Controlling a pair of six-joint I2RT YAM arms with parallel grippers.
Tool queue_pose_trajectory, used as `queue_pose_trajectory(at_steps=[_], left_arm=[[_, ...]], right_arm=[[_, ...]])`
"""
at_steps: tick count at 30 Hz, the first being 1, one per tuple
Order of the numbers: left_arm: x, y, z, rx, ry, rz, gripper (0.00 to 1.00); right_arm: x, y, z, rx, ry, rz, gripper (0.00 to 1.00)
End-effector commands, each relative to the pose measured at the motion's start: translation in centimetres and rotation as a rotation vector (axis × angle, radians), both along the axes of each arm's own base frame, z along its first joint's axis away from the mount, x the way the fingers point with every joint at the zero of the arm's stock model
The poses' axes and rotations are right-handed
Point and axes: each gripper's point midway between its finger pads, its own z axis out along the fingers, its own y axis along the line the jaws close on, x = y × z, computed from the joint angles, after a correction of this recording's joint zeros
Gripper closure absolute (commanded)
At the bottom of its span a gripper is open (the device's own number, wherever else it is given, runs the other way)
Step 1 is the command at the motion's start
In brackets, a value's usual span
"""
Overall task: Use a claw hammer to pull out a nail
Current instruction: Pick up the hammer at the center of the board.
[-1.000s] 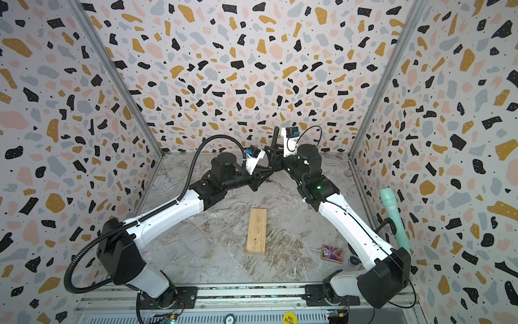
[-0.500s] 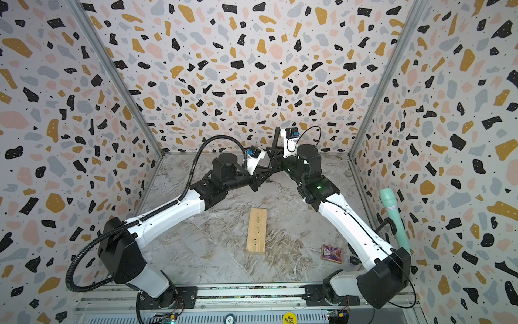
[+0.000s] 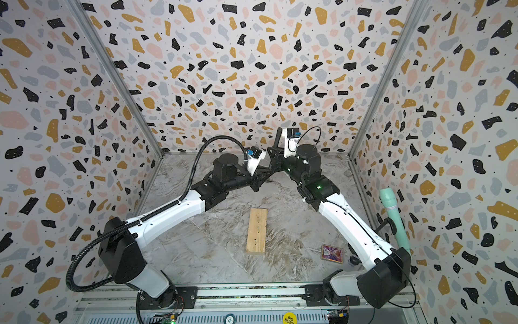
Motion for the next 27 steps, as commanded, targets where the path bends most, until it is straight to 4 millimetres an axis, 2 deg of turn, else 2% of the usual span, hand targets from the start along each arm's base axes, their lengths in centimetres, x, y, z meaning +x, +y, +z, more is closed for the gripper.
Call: queue_pose_trajectory(at_steps=[1, 2, 4, 7, 10, 13, 17, 23, 27], left_arm=[[0.6, 0.7, 3.7, -0.064, -0.117, 0.048, 0.54], [0.5, 1.1, 4.1, -0.072, -0.122, 0.054, 0.42], [0.6, 2.1, 4.7, -0.088, -0.127, 0.079, 0.30], [0.6, 4.1, 4.6, -0.091, -0.122, 0.129, 0.25], [0.7, 6.5, 3.5, -0.087, -0.083, 0.189, 0.24], [1.1, 8.9, 0.5, -0.076, 0.010, 0.278, 0.20], [0.6, 10.3, -6.1, 0.016, 0.204, 0.325, 0.17], [-2.2, 12.8, -14.6, 0.149, 0.411, 0.382, 0.16], [-4.7, 13.3, -19.3, 0.191, 0.541, 0.375, 0.16]], right_arm=[[-0.3, -0.7, 1.6, 0.031, -0.025, -0.039, 1.00], [-0.2, -0.8, 1.5, 0.028, -0.029, -0.053, 1.00], [-0.2, -0.9, 1.5, 0.022, -0.056, -0.068, 1.00], [-0.3, -1.0, 1.3, 0.021, -0.092, -0.093, 1.00], [0.1, -1.2, 0.4, 0.001, -0.100, -0.137, 1.00], [0.1, -0.8, -1.2, -0.054, -0.134, -0.192, 1.00], [-0.7, 0.0, -3.2, -0.091, -0.192, -0.221, 1.00], [-1.4, 0.4, -6.3, -0.116, -0.186, -0.272, 1.00], [-2.5, 0.8, -8.1, -0.094, -0.185, -0.294, 1.00]])
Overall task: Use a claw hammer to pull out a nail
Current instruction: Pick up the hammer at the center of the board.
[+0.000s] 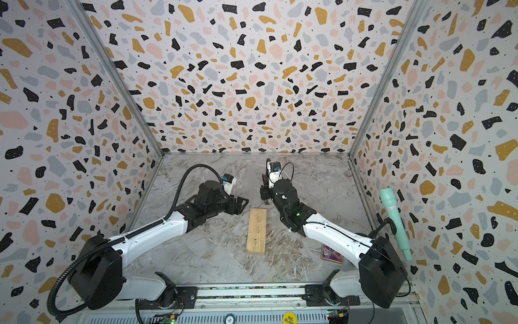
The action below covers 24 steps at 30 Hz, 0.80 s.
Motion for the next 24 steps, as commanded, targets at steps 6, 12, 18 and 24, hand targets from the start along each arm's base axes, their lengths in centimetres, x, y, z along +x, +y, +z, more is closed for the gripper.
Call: queue_pose_trajectory(at_steps=[6, 12, 18, 24], left_arm=[[-4.5, -0.7, -5.1, -0.046, 0.199, -0.054, 0.16], [-5.9, -2.1, -6.9, -0.034, 0.263, -0.115, 0.16], [-6.3, -1.8, -8.7, -0.008, 0.319, -0.090, 0.16], [-6.4, -2.1, -9.3, -0.014, 0.384, -0.072, 0.16]], right_arm=[[-1.4, -0.7, 2.5, 0.098, -0.192, -0.138, 1.00], [-1.3, 0.5, 0.9, 0.085, -0.179, -0.179, 1.00], [-1.7, 1.1, -0.8, 0.092, -0.151, -0.202, 1.00], [-1.9, 1.5, -1.5, 0.094, -0.120, -0.209, 1.00]])
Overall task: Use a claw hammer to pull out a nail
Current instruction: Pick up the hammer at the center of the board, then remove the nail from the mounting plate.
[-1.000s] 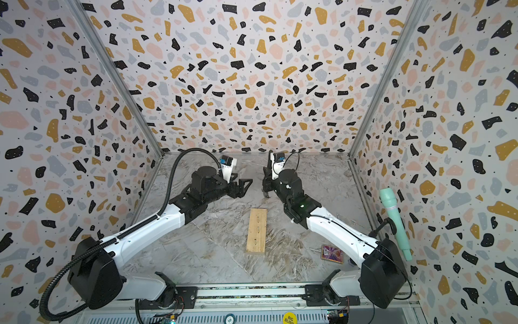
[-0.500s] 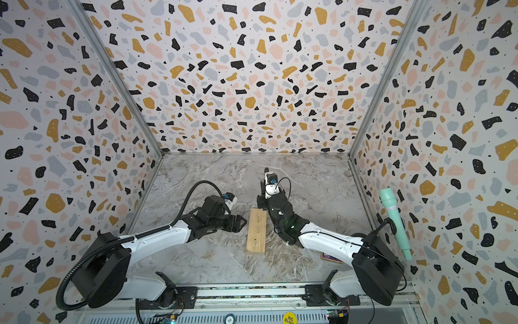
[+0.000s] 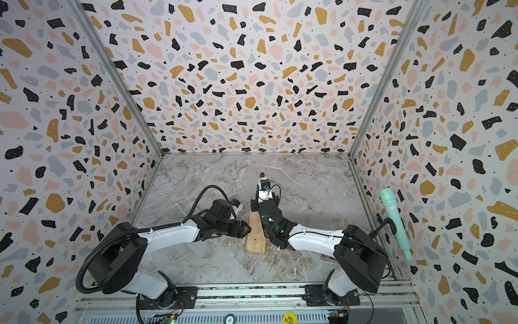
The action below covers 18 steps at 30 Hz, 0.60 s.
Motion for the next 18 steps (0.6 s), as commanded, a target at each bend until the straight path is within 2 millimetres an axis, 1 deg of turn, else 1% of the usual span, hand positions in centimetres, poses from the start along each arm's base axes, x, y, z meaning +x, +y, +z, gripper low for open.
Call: queue_pose_trajectory(at_steps=[1, 5, 7, 8, 11, 17, 18], left_arm=[[0.2, -0.9, 0.6, -0.030, 0.030, 0.008, 0.17], [0.1, -1.4, 0.2, -0.042, 0.076, 0.016, 0.19], [-0.2, -2.1, -0.3, -0.089, 0.112, 0.022, 0.24], [-0.3, -2.3, -0.5, -0.102, 0.118, 0.026, 0.25], [-0.1, -2.4, -0.8, -0.110, 0.111, 0.041, 0.30], [0.1, -1.9, -1.4, -0.086, 0.108, 0.067, 0.55], [0.0, -1.8, -1.5, -0.082, 0.110, 0.073, 0.57]], right_arm=[[0.0, -0.6, 2.4, 0.097, -0.034, -0.040, 1.00], [-0.2, -1.2, 1.9, 0.103, -0.019, -0.064, 1.00], [-0.3, -1.5, 1.7, 0.100, -0.015, -0.071, 1.00], [-0.3, -1.5, 1.6, 0.097, -0.010, -0.073, 1.00], [-0.5, -1.6, 1.3, 0.096, 0.001, -0.075, 1.00], [-0.6, -1.3, 0.7, 0.094, 0.015, -0.071, 1.00], [-0.6, -1.2, 0.6, 0.092, 0.016, -0.072, 1.00]])
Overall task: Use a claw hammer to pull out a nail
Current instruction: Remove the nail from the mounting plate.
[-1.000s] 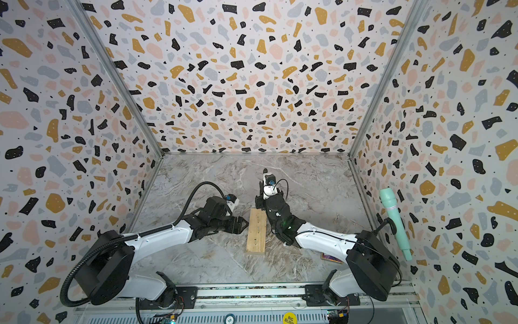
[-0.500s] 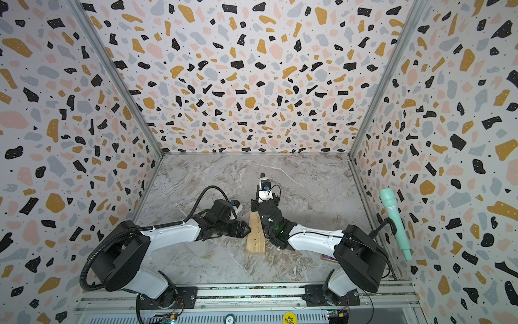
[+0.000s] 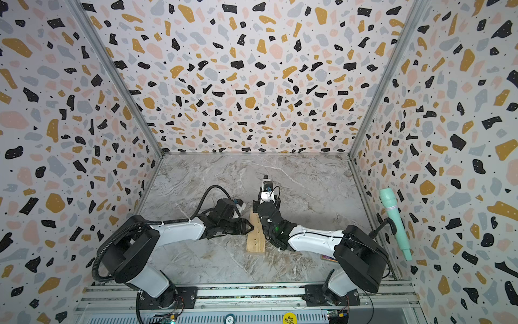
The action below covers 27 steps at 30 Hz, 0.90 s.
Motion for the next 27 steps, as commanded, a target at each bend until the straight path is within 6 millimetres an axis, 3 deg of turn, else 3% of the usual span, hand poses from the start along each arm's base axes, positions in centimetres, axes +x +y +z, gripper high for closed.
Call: queue_pose_trajectory(at_steps=[1, 9, 22, 27], left_arm=[[-0.6, 0.8, -1.5, 0.031, 0.036, 0.028, 0.59], [-1.0, 0.9, -2.5, 0.038, 0.075, 0.037, 0.69], [-1.7, 1.2, -3.9, 0.048, 0.131, 0.053, 0.72], [-1.8, 1.4, -3.9, 0.050, 0.135, 0.067, 0.72]], right_arm=[[-0.3, -0.3, 2.0, 0.068, -0.035, -0.020, 1.00], [0.0, 0.1, 2.4, 0.052, -0.048, -0.024, 1.00], [1.0, -0.3, 2.2, 0.037, -0.108, -0.098, 1.00], [1.9, -0.3, 1.0, 0.017, -0.084, -0.170, 1.00]])
